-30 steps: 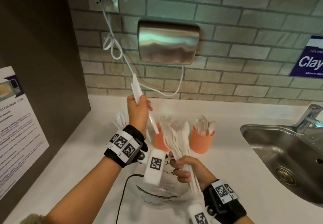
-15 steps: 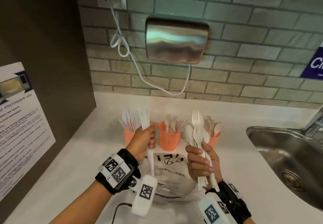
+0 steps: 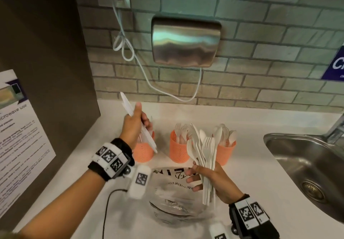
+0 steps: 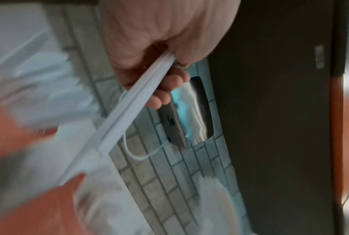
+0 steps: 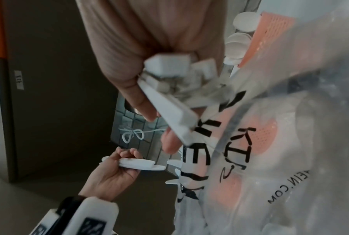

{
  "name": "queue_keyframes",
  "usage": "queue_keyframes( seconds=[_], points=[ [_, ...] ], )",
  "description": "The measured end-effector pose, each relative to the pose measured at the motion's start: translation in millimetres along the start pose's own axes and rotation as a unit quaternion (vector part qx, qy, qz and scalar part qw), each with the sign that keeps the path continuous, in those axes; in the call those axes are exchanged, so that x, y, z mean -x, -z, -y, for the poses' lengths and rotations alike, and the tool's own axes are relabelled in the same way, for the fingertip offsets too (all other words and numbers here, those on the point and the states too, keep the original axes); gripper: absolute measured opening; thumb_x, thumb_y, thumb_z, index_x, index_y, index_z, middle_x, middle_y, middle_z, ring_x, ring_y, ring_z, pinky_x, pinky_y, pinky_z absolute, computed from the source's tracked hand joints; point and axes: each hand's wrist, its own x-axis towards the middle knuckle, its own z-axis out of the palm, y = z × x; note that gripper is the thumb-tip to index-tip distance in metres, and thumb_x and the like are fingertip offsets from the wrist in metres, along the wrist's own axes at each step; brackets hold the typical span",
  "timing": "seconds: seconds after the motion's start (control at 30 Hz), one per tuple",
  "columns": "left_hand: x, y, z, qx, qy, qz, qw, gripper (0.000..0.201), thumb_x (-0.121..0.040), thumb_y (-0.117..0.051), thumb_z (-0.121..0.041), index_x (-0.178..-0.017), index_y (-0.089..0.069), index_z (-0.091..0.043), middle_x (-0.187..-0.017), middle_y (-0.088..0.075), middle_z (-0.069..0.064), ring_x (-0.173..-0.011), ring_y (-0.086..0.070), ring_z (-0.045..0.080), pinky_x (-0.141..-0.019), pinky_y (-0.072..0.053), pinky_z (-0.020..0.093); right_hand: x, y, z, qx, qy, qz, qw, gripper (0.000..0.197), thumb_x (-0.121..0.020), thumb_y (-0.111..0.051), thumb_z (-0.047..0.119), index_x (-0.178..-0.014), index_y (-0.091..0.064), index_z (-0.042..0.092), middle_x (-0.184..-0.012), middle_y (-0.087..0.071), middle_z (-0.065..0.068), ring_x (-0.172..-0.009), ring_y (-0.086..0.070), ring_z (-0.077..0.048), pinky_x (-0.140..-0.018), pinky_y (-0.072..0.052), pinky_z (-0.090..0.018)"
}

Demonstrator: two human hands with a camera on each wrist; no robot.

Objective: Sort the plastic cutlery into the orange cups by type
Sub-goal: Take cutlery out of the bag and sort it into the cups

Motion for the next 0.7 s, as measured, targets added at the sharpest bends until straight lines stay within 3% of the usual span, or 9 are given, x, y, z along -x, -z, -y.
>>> queue_keyframes(
  seconds=[0.1,0.17,0.33,0.43,0.53,0.6,0.7],
  points=[
    [-37.7,8.2,-15.5,-0.041,-0.099,-0.057,0.993,0.05,-0.099,-0.037,-0.035,-0.056,-0.044,-0.011,-0.034,-0.049,-0.004,-0.038,-0.052,0.007,-0.044,-0.047,0.018,-0.7,1.2,2.9,0.01,0.014,-0.011,1.0,0.005,-0.088,-0.056,0.008,-0.088,-0.054,0.003,-0.06,-0.063,-0.009,-0.057,-0.066,-0.024,-0.048,-0.055,-0.031],
    [-59.6,13.2,-17.5,-0.053,-0.121,-0.077,0.988,0.05,-0.099,-0.037,-0.036,-0.055,-0.043,-0.012,-0.032,-0.046,-0.005,-0.035,-0.05,0.005,-0.042,-0.045,0.017,-1.2,1.1,5.4,0.031,0.029,-0.025,0.999,0.008,-0.087,-0.058,0.009,-0.084,-0.054,0.003,-0.051,-0.056,-0.007,-0.041,-0.057,-0.02,-0.044,-0.052,-0.029],
    [-87.1,18.5,11.1,-0.132,-0.131,-0.067,0.98,0.047,-0.098,-0.041,-0.035,-0.055,-0.043,-0.014,-0.033,-0.044,-0.01,-0.03,-0.039,0.003,-0.037,-0.035,0.016,-6.7,0.6,2.0,0.083,0.066,-0.068,0.992,0.006,-0.089,-0.058,0.01,-0.088,-0.055,0.005,-0.044,-0.048,0.001,-0.032,-0.039,-0.014,-0.036,-0.038,-0.024],
    [-90.1,20.3,32.5,-0.184,-0.106,-0.06,0.975,0.049,-0.095,-0.045,-0.039,-0.053,-0.046,-0.013,-0.036,-0.045,-0.007,-0.036,-0.042,0.008,-0.044,-0.038,0.019,-10.0,-0.6,-1.2,0.086,0.076,-0.086,0.99,0.004,-0.089,-0.057,0.011,-0.088,-0.055,0.008,-0.043,-0.045,0.003,-0.032,-0.037,-0.014,-0.038,-0.038,-0.024],
    [-91.6,22.0,47.3,-0.226,-0.091,-0.057,0.968,0.043,-0.093,-0.05,-0.037,-0.058,-0.05,-0.013,-0.049,-0.047,0.007,-0.046,-0.045,0.018,-0.054,-0.04,0.026,-11.9,0.4,-3.7,0.092,0.092,-0.099,0.987,0.006,-0.089,-0.058,0.014,-0.086,-0.055,0.018,-0.043,-0.044,0.002,-0.032,-0.037,-0.015,-0.04,-0.039,-0.025],
    [-94.8,23.9,54.4,-0.247,-0.092,-0.044,0.964,0.027,-0.089,-0.06,-0.027,-0.065,-0.053,-0.015,-0.057,-0.053,0.007,-0.052,-0.051,0.02,-0.063,-0.044,0.028,-14.2,2.8,-6.4,0.1,0.097,-0.113,0.984,0.007,-0.088,-0.059,0.017,-0.093,-0.053,0.015,-0.042,-0.044,0.002,-0.033,-0.038,-0.015,-0.042,-0.041,-0.025],
    [-97.0,25.6,59.1,-0.289,-0.117,-0.041,0.949,0.012,-0.083,-0.067,-0.013,-0.083,-0.056,-0.018,-0.064,-0.057,0.002,-0.061,-0.053,0.018,-0.064,-0.042,0.021,-20.7,7.0,-12.5,0.097,0.087,-0.137,0.982,0.038,-0.087,-0.061,0.021,-0.118,-0.045,0.004,-0.043,-0.045,0.002,-0.035,-0.04,-0.015,-0.045,-0.044,-0.021]
  ],
)
